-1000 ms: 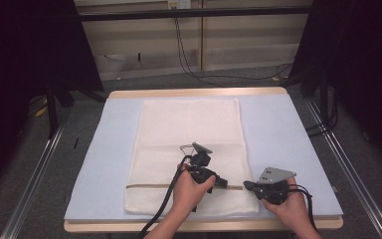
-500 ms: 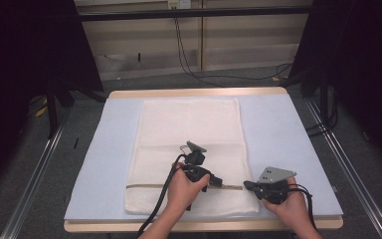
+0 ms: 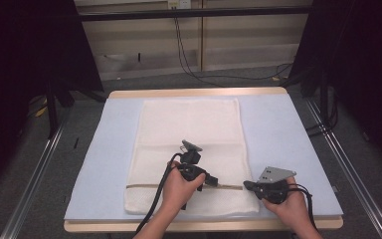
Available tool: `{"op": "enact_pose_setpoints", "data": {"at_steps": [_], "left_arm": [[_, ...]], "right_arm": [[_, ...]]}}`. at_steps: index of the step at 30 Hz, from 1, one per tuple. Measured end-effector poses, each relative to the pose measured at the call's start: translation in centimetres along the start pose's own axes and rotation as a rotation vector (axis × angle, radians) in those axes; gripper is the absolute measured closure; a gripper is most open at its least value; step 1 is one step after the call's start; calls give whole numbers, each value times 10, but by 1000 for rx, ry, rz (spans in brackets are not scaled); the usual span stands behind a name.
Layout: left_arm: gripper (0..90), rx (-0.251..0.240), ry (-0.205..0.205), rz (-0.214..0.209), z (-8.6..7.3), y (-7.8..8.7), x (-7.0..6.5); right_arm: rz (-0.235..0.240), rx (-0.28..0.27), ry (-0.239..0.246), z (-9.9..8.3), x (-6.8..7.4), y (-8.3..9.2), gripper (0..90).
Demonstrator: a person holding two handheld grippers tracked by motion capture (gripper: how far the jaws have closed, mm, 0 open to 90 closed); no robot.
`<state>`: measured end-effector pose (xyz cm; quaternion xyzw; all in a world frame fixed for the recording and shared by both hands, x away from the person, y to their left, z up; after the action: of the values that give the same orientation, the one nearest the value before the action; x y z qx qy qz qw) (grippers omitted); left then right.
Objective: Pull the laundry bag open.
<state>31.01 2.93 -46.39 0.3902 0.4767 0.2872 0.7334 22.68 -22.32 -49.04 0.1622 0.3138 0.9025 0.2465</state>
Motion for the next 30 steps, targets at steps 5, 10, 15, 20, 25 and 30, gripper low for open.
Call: {"op": "enact_pose_setpoints", "data": {"at_steps": [5, 10, 15, 20, 25, 30], "left_arm": [[877, 4, 0, -8, 0, 1, 1], [877, 2, 8, -8, 0, 3, 3], [877, 0, 6, 0, 0, 4, 6], [877, -2, 24, -29, -1, 7, 10], [877, 1, 32, -21, -2, 9, 14], [877, 0, 18, -29, -3, 13, 18]], "right_arm": [[-1, 1, 0, 0, 0, 0, 900], [1, -1, -5, 0, 0, 0, 900], [-2, -1, -6, 0, 0, 0, 900], [-2, -2, -8, 0, 0, 0, 900], [-4, -2, -15, 0, 0, 0, 900], [0, -5, -14, 0, -1, 0, 900]]}}
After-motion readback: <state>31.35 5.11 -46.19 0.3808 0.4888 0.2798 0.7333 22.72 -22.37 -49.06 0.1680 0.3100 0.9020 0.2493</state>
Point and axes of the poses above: each handheld gripper's, and its own axes: y roughly backward along the jaws, z roughly out of its top, x roughly to its left, the point moved 1 cm from there along -y, roughly forward along the jaws, and after that the axes turned 15 degrees about z, right-handed, at the moved point
